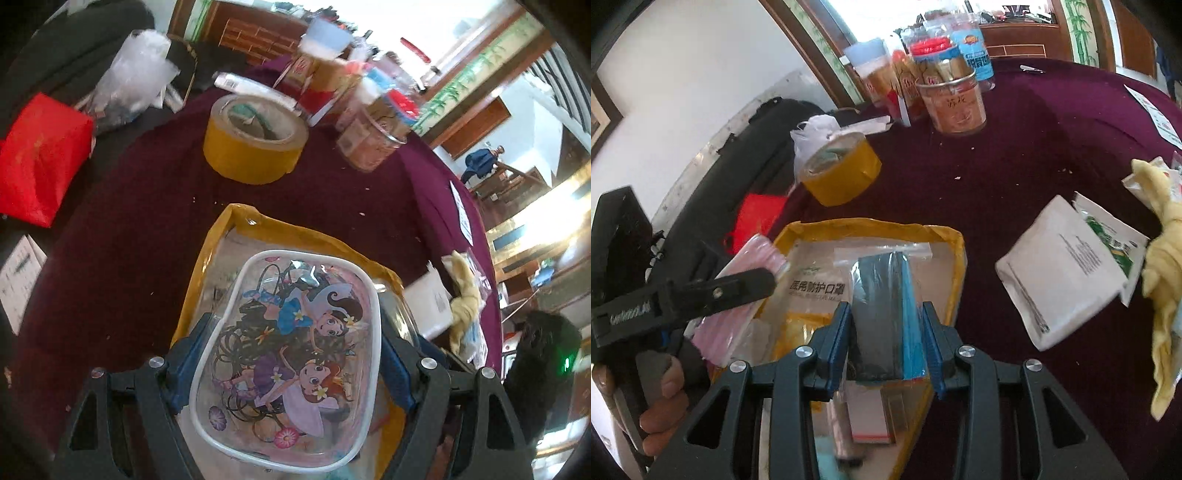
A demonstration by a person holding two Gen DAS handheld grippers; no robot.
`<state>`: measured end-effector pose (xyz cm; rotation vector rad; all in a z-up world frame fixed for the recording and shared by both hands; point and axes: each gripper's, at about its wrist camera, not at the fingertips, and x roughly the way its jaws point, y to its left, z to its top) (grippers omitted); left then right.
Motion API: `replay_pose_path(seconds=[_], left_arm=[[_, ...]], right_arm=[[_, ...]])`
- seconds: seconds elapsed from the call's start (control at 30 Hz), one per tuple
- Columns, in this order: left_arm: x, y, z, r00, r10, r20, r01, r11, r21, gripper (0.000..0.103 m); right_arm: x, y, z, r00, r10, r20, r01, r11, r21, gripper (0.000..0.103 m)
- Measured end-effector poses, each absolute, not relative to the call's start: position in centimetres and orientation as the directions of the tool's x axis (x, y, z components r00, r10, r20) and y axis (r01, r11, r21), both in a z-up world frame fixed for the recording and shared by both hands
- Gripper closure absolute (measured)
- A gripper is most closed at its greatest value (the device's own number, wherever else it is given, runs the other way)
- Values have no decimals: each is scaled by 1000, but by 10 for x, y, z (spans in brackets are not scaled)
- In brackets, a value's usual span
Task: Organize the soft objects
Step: 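Carry pouch and bagged blue item over the tray and open both grippers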
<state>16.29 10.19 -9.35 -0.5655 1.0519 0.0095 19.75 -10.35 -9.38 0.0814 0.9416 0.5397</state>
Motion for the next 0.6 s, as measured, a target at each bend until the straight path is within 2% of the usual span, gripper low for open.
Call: replay_pose_path(seconds=[0.13, 0.2, 0.27, 0.4, 0.57, 0.6], left_arm=[[175, 102, -106, 483, -303, -822, -259, 847, -465, 17], [176, 100, -105, 484, -307, -820, -241, 854, -462, 14], [177, 103, -103, 486, -354, -799, -229, 831, -508, 8], [163, 118, -98, 515, -417, -749, -263, 755, -601, 5], [127, 101, -72, 605, -326, -726, -226, 805, -549, 4], [119, 93, -68, 627, -308, -715, -216, 813, -540, 1]], right_arm=[[203, -91, -99, 481, 432, -763, -404, 881, 245, 64], [204, -89, -101, 482, 427, -765, -399, 884, 242, 56], [205, -87, -102, 477, 435, -764, -405, 880, 248, 42], [200, -90, -96, 490, 471, -734, -419, 865, 275, 39], [178, -113, -81, 498, 533, -684, -445, 834, 326, 37], [173, -118, -78, 506, 540, -673, -449, 831, 329, 36]])
